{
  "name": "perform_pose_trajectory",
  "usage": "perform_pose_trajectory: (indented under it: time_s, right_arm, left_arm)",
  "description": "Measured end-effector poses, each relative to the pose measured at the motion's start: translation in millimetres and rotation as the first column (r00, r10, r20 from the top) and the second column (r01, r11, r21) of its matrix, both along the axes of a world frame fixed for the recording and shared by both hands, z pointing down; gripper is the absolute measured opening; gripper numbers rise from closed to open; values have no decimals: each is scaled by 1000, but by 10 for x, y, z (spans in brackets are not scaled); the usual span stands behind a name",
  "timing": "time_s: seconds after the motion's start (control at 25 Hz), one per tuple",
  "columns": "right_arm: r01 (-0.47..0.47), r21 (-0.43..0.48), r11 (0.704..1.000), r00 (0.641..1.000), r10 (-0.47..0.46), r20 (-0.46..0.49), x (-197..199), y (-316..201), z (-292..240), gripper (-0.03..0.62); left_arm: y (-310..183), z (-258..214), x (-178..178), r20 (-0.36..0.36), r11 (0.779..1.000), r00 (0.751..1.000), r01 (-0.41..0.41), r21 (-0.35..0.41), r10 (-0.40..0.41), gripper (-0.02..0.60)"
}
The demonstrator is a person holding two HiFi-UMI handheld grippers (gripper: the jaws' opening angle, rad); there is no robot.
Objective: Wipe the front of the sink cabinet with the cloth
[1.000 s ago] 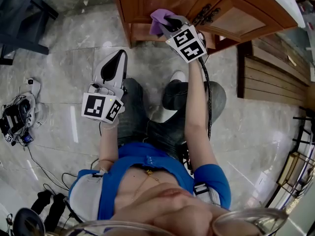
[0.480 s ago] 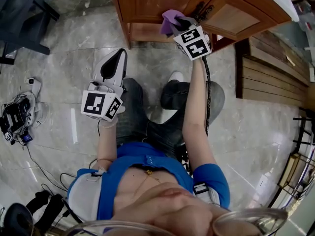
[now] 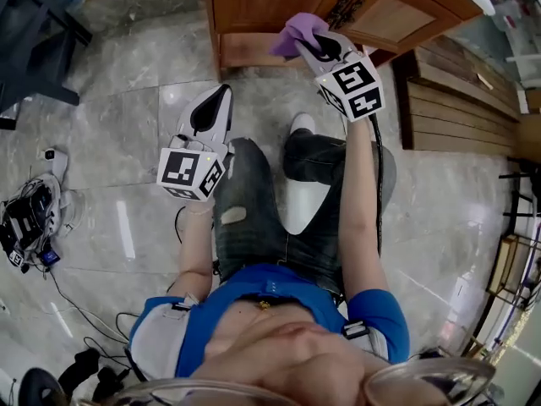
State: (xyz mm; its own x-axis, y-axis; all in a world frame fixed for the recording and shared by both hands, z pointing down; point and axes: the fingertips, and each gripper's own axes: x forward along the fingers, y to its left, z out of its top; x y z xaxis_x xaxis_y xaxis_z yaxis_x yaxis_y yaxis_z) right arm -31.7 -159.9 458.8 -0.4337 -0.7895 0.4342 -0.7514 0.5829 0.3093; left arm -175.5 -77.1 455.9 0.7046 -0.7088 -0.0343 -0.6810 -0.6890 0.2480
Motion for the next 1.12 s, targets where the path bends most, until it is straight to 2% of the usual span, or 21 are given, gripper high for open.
perform_pose_trajectory:
  time_s: [0.08, 0.2, 0.44, 0.68, 0.96, 1.12]
  right_arm:
    - [-38, -2, 999, 999, 38, -12, 126, 170, -165, 58]
    - [-94, -5, 996, 996, 94, -10, 372, 422, -276, 58]
    - [-128, 113, 985, 986, 114, 117, 752, 820, -528, 58]
    - [-86, 186, 979, 988, 60, 142, 1569, 1015, -905, 58]
    - [4, 258, 966, 977, -59, 204, 2241, 954, -1471, 58]
    - [24, 269, 963, 967, -90, 237, 2501, 817, -1692, 58]
  left_arm:
    - [53, 45, 48, -16, 1000, 1000, -20, -21, 19, -2]
    - [168, 51, 128, 5, 999, 1000, -7, -40, 7, -5]
    - [196, -84, 424, 48, 999, 998, 39, 8, -39, -6]
    - [298, -604, 1328, 78, 994, 996, 37, 108, -45, -6]
    - [260, -1531, 2199, 47, 979, 993, 95, 180, -105, -3]
    - [139, -2141, 2816, 124, 959, 986, 76, 275, -113, 0]
